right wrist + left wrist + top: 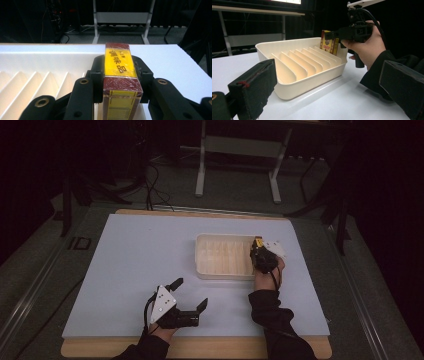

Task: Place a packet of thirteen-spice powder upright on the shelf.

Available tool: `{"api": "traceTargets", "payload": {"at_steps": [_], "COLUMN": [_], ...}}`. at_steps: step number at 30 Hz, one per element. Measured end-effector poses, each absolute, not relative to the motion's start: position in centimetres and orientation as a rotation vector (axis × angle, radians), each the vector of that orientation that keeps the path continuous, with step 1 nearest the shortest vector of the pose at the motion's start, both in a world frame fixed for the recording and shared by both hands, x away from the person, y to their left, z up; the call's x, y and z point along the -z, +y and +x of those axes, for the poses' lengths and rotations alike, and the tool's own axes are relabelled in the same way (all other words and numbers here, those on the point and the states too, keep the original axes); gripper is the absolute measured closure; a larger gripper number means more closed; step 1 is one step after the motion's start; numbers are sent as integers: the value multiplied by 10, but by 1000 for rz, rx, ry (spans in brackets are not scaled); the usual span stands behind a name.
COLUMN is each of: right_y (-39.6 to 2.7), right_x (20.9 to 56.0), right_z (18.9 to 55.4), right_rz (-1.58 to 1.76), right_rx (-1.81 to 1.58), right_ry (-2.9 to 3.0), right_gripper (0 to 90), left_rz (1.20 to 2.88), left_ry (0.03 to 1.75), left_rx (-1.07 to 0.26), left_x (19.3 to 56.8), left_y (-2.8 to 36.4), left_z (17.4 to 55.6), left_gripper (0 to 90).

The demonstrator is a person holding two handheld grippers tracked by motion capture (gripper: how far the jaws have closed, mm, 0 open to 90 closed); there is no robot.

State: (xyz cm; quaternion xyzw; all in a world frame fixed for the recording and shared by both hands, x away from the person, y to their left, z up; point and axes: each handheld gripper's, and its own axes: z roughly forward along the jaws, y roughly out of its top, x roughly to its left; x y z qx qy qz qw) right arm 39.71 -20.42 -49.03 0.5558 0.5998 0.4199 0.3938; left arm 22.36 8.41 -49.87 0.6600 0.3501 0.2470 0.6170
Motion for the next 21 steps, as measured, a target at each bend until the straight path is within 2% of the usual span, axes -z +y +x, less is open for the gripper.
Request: {"api": "traceTargets", "payload": {"at_steps": [4, 6, 14, 18, 20, 21], "right_y": [-206, -206, -212, -219, -223, -225], "right_x": [491, 489, 464, 448, 441, 437], "right_z": [396, 396, 386, 386, 383, 380], "right_rz": [1418, 1413, 1320, 1285, 1268, 1246], "right_rx": [-1077, -1089, -1156, -1180, -1220, -1245], "right_ry": [1540, 1563, 1596, 1688, 1729, 1730], "right_gripper": [651, 594, 488, 300, 267, 223], "left_rz": [1519, 1521, 1529, 1530, 1532, 1530], "left_ry": [806, 804, 803, 796, 798, 798], "left_rx": [-566, -569, -565, -566, -564, -560], "left_x": [499, 499, 498, 497, 497, 497], "left_y": [84, 84, 83, 83, 83, 83], "left_z": [224, 223, 223, 222, 222, 221], "left_gripper": [24, 24, 24, 24, 24, 24]}}
